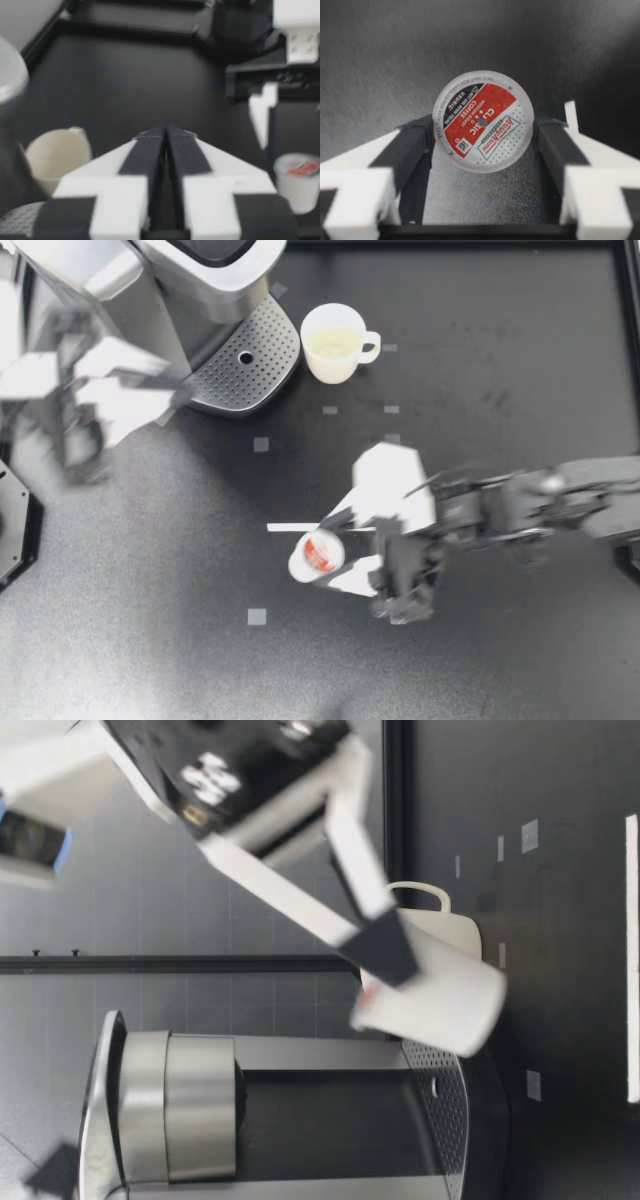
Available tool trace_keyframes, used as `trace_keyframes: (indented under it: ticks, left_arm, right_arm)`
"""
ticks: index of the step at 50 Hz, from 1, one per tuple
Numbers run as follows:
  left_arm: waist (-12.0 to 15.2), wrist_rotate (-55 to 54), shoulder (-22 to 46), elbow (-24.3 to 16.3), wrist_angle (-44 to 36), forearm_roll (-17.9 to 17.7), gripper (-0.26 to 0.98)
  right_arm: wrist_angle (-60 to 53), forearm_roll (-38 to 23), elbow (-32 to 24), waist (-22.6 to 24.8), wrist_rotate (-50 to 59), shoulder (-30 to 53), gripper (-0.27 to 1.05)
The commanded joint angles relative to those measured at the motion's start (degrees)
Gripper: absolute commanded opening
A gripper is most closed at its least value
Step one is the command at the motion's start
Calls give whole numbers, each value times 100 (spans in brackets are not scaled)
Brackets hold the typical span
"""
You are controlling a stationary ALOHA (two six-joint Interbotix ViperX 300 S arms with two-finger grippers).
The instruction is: Place the coffee capsule inside the capsule container, then place the cup onto the center of the cup tray.
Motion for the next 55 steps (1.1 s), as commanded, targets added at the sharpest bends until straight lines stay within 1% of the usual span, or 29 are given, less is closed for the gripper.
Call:
trace_keyframes:
  ticks: [1, 8, 12, 13, 17, 19, 23, 27, 28, 30, 33, 37, 42, 50, 55]
  left_arm:
    - [9, 26, 396, -896, 958, 237, 11]
    - [-26, 0, 1169, -2092, 2716, 791, 11]
    - [-211, -79, 1573, -2689, 3612, 1178, 11]
    - [-290, -158, 1714, -2883, 3876, 1380, 11]
    - [-589, -492, 2083, -3357, 4518, 2065, 11]
    - [-721, -765, 2276, -3568, 4834, 2514, 11]
    - [-1020, -1354, 2628, -3876, 5572, 3533, 11]
    - [-1336, -1916, 2971, -4043, 6293, 4588, 11]
    - [-1459, -2092, 3094, -4061, 6513, 4939, 11]
    - [-1608, -2294, 3234, -4061, 6776, 5379, 11]
    - [-1775, -2522, 3454, -4052, 7075, 5880, 11]
    - [-1951, -2663, 3735, -4025, 7269, 6267, 11]
    - [-2092, -2725, 4113, -3964, 7321, 6583, 11]
    - [-2136, -2892, 4456, -3938, 7620, 6961, 11]
    - [-2136, -2997, 4544, -3771, 7734, 7260, 11]
  right_arm:
    - [-167, -18, 114, -114, 35, -290, 48]
    - [18, -26, 211, -237, 26, -272, 48]
    - [105, -53, 255, -299, -18, -290, 48]
    - [114, -70, 272, -308, -26, -299, 48]
    - [123, -158, 404, -334, -26, -378, 47]
    - [79, -158, 475, -334, -35, -439, 47]
    - [9, -158, 633, -334, -9, -598, 47]
    - [0, -167, 817, -387, -9, -800, 47]
    - [-26, -158, 870, -396, -9, -844, 47]
    - [-53, -167, 1011, -431, -18, -976, 47]
    - [-114, -158, 1169, -475, -26, -1125, 47]
    - [-272, -176, 1380, -510, -44, -1318, 47]
    - [-466, -193, 1573, -536, -53, -1521, 47]
    - [-615, -220, 1802, -580, -53, -1758, 48]
    - [-659, -237, 1846, -580, -53, -1793, 48]
